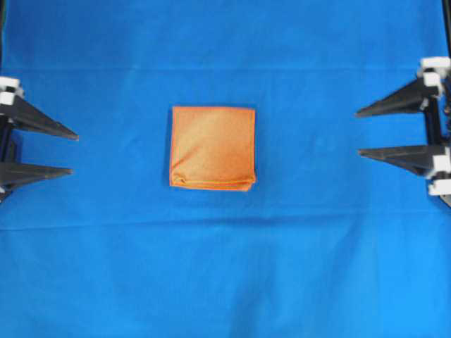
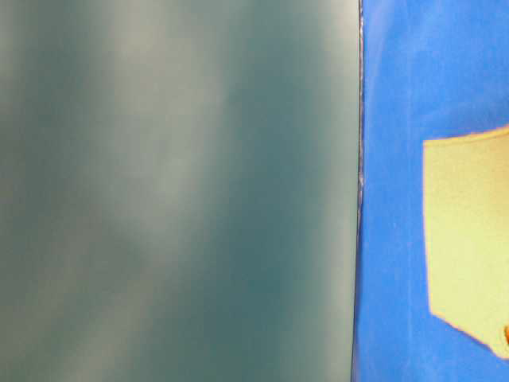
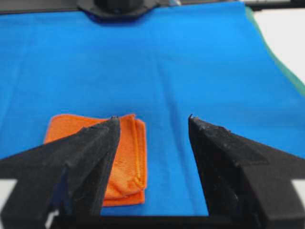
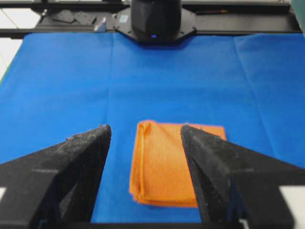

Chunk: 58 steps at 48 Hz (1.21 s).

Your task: Fold a vertical towel.

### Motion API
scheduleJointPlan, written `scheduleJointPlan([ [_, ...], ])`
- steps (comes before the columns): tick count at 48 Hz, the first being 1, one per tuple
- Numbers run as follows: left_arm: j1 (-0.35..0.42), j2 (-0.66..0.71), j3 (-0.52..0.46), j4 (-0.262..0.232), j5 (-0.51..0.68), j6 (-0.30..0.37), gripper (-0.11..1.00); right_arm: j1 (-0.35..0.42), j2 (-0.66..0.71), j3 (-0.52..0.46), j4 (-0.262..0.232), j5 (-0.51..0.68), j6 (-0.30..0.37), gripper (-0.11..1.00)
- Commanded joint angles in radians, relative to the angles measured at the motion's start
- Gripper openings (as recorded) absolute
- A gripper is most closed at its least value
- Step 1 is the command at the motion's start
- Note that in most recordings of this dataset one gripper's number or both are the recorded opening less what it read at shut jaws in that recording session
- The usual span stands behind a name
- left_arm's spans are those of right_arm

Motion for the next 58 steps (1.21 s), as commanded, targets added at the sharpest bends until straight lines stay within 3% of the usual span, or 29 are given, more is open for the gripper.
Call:
scheduleJointPlan([
  [1,0.018,-0.06,0.017,0.0,0.008,0.0,0.57,-0.003,-0.063,0.041,0.006,-0.003,0.003,0.63],
  [10,0.049,-0.179,0.078,0.0,0.1,-0.011,0.57,-0.035,-0.166,0.16,0.043,-0.006,0.005,0.63],
  [22,0.072,-0.258,0.143,0.0,0.112,-0.018,0.57,-0.08,-0.212,0.273,0.092,-0.049,0.005,0.63],
  [58,0.101,-0.262,0.141,0.002,0.118,-0.017,0.57,-0.097,-0.198,0.282,0.097,-0.061,0.003,0.63],
])
